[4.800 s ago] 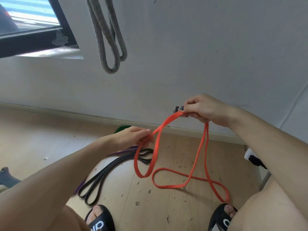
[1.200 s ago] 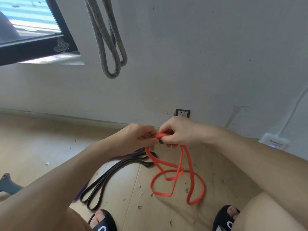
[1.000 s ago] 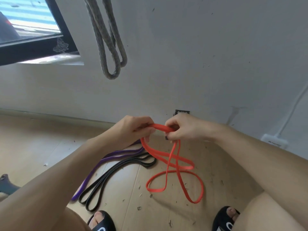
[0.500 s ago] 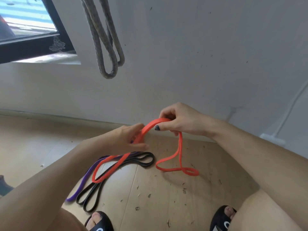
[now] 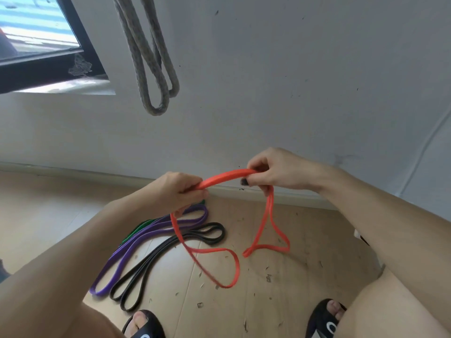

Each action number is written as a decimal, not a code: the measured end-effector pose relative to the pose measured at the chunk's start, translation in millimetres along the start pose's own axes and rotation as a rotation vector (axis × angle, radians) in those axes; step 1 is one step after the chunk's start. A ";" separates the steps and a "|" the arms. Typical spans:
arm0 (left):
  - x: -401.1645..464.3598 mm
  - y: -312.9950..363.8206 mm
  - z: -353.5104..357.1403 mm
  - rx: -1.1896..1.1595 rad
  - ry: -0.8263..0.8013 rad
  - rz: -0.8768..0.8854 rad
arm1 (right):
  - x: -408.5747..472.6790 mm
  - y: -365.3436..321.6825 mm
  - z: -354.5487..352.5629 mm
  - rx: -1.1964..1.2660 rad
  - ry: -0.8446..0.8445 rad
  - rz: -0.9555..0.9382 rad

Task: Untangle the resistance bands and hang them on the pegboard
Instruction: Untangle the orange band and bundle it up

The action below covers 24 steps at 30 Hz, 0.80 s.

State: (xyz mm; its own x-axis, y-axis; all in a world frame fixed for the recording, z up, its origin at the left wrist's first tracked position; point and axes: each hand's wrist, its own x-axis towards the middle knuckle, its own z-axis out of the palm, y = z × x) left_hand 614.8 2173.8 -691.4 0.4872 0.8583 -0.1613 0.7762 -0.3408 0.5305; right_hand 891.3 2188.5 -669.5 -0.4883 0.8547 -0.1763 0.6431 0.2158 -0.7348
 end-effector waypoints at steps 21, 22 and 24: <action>9.5 39.8 21.9 -0.595 0.206 0.192 | -4.3 -48.4 5.2 0.220 0.124 -0.212; 10.4 38.7 20.5 -0.587 0.201 0.195 | -4.8 -48.6 4.8 0.225 0.120 -0.212; 10.6 37.6 18.0 -0.580 0.213 0.187 | -5.8 -48.8 5.2 0.230 0.100 -0.210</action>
State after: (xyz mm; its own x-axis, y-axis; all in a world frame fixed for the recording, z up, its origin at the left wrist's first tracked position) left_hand 656.4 2163.2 -688.2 0.4567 0.8822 0.1148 0.3144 -0.2808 0.9068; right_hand 859.7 2170.5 -636.0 -0.5289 0.8471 0.0518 0.3785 0.2901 -0.8790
